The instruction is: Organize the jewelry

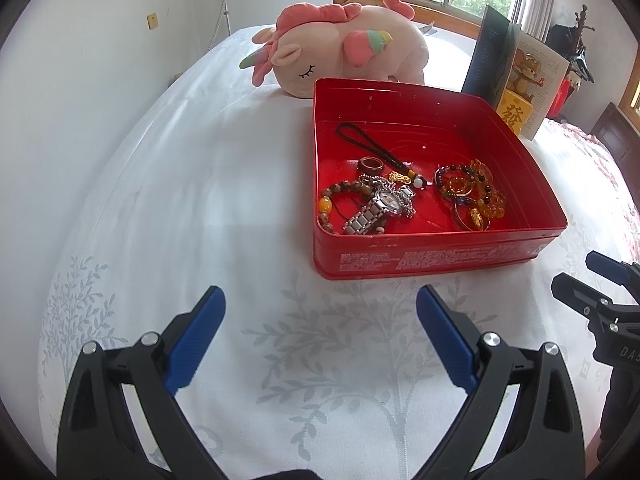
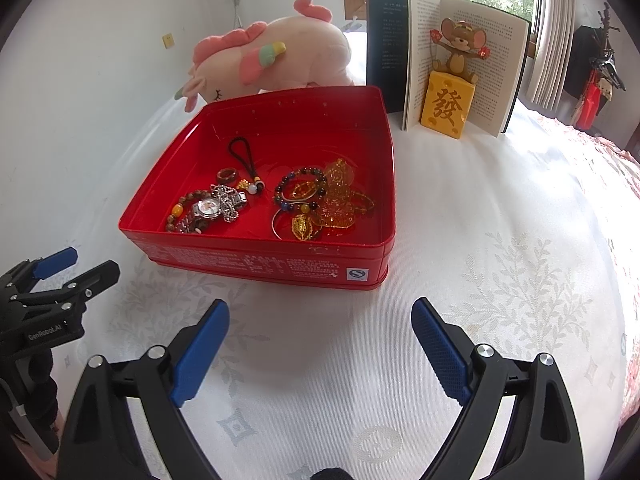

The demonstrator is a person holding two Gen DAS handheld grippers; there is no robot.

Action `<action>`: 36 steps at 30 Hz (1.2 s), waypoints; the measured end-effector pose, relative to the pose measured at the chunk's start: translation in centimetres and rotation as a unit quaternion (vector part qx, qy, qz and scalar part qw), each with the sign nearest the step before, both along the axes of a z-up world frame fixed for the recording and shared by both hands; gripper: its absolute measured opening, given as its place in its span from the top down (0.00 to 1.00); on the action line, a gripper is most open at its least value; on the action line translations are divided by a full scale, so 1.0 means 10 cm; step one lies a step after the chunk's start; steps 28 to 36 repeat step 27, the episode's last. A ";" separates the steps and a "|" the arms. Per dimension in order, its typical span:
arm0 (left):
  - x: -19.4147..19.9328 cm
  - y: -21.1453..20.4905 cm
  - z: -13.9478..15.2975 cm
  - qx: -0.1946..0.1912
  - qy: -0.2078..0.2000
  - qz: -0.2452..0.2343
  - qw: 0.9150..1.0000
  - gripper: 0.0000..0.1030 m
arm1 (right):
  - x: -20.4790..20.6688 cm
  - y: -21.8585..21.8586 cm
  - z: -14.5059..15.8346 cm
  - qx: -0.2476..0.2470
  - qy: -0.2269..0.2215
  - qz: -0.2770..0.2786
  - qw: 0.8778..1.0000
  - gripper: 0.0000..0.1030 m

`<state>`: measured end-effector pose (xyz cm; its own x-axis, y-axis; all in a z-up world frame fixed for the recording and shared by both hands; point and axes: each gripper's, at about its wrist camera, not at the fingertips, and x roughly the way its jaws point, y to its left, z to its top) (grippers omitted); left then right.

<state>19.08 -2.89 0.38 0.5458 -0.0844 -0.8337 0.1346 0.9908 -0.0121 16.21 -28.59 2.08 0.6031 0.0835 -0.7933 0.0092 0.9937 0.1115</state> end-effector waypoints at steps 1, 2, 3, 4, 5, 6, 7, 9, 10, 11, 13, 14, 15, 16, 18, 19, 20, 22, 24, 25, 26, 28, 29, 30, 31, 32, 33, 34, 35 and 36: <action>0.00 0.00 0.00 0.000 0.000 0.000 1.000 0.07 | 0.00 0.00 0.00 0.000 0.000 0.000 1.000 0.10; 0.00 0.00 0.00 0.000 0.000 0.000 1.000 0.07 | 0.00 0.00 0.00 0.000 0.000 0.001 1.000 0.10; 0.00 0.00 0.00 0.001 0.000 0.000 1.000 0.07 | 0.00 0.00 0.00 0.000 0.000 0.001 1.000 0.10; 0.00 0.00 0.00 0.001 0.000 0.000 1.000 0.07 | 0.00 0.00 0.00 0.000 0.000 0.001 1.000 0.10; 0.00 0.00 0.00 0.000 0.000 -0.001 1.000 0.07 | 0.00 0.00 0.00 0.000 0.000 0.001 1.000 0.10; 0.00 0.00 0.00 0.000 0.000 -0.001 1.000 0.07 | 0.00 0.00 0.00 -0.001 0.000 0.001 1.000 0.10; 0.00 0.00 -0.01 0.000 0.000 -0.001 1.000 0.07 | 0.00 0.00 0.00 0.000 0.001 0.001 1.000 0.10; 0.00 -0.01 -0.01 0.000 0.000 -0.001 1.000 0.07 | 0.00 0.00 -0.01 -0.001 0.001 0.002 1.000 0.10; 0.00 -0.01 -0.01 0.001 0.000 -0.001 1.000 0.07 | 0.01 -0.01 -0.02 -0.001 0.002 0.002 1.000 0.10; 0.00 -0.01 -0.01 0.002 0.000 -0.002 1.000 0.07 | 0.01 -0.01 -0.03 -0.001 0.002 0.002 1.000 0.10; 0.00 -0.02 -0.01 0.003 0.000 -0.004 1.000 0.07 | 0.01 -0.02 -0.03 -0.001 0.003 0.002 1.000 0.10; 0.00 -0.03 -0.01 0.004 0.000 -0.005 1.000 0.07 | 0.01 -0.02 -0.03 -0.001 0.004 0.002 1.000 0.10; 0.00 -0.04 -0.02 0.005 0.000 -0.007 1.000 0.07 | 0.02 -0.02 -0.03 -0.001 0.004 0.003 1.000 0.10; 0.00 -0.04 -0.02 0.005 0.000 -0.008 1.000 0.07 | 0.02 -0.02 -0.03 -0.001 0.004 0.003 1.000 0.10; 0.00 -0.04 -0.02 0.004 0.000 -0.010 1.000 0.07 | 0.02 -0.02 -0.03 -0.002 0.004 0.003 1.000 0.10; 0.00 -0.04 -0.02 0.004 0.000 -0.010 1.000 0.07 | 0.02 -0.02 -0.03 -0.001 0.004 0.003 1.000 0.10; 0.00 -0.04 -0.03 0.005 0.001 -0.010 1.000 0.07 | 0.02 -0.02 -0.03 -0.001 0.004 0.003 1.000 0.10; 0.00 -0.04 -0.04 0.005 0.003 -0.009 1.000 0.07 | 0.02 -0.02 -0.03 -0.001 0.004 0.002 1.000 0.10; 0.01 -0.03 -0.04 0.004 0.003 -0.008 1.000 0.07 | 0.02 -0.02 -0.02 -0.002 0.004 0.003 1.000 0.10; 0.01 -0.03 -0.04 0.004 0.003 -0.007 1.000 0.07 | 0.02 -0.02 -0.02 -0.002 0.004 0.003 1.000 0.10; 0.01 -0.02 -0.04 0.003 0.003 -0.007 1.000 0.07 | 0.02 -0.02 -0.02 -0.002 0.004 0.003 1.000 0.10; 0.01 -0.02 -0.04 0.003 0.002 -0.006 1.000 0.07 | 0.02 -0.02 -0.03 -0.002 0.004 0.003 1.000 0.10; 0.01 -0.02 -0.04 0.003 0.002 -0.006 1.000 0.07 | 0.02 -0.02 -0.03 -0.002 0.004 0.003 1.000 0.10; 0.01 -0.02 -0.04 0.003 0.002 -0.006 1.000 0.07 | 0.02 -0.02 -0.03 -0.002 0.004 0.003 1.000 0.10; 0.01 -0.02 -0.04 0.003 0.002 -0.006 1.000 0.07 | 0.02 -0.02 -0.03 -0.002 0.004 0.003 1.000 0.10; 0.01 -0.02 -0.04 0.003 0.002 -0.006 1.000 0.07 | 0.02 -0.02 -0.03 -0.002 0.004 0.003 1.000 0.10; 0.01 -0.02 -0.04 0.003 0.002 -0.006 1.000 0.07 | 0.02 -0.02 -0.03 -0.002 0.004 0.003 1.000 0.10; 0.01 -0.02 -0.04 0.003 0.002 -0.006 1.000 0.07 | 0.02 -0.02 -0.03 -0.002 0.004 0.003 1.000 0.10; 0.01 -0.02 -0.04 0.003 0.002 -0.006 1.000 0.07 | 0.02 -0.02 -0.03 -0.002 0.004 0.003 1.000 0.10; 0.01 -0.02 -0.04 0.003 0.002 -0.006 1.000 0.07 | 0.02 -0.02 -0.03 -0.002 0.004 0.003 1.000 0.10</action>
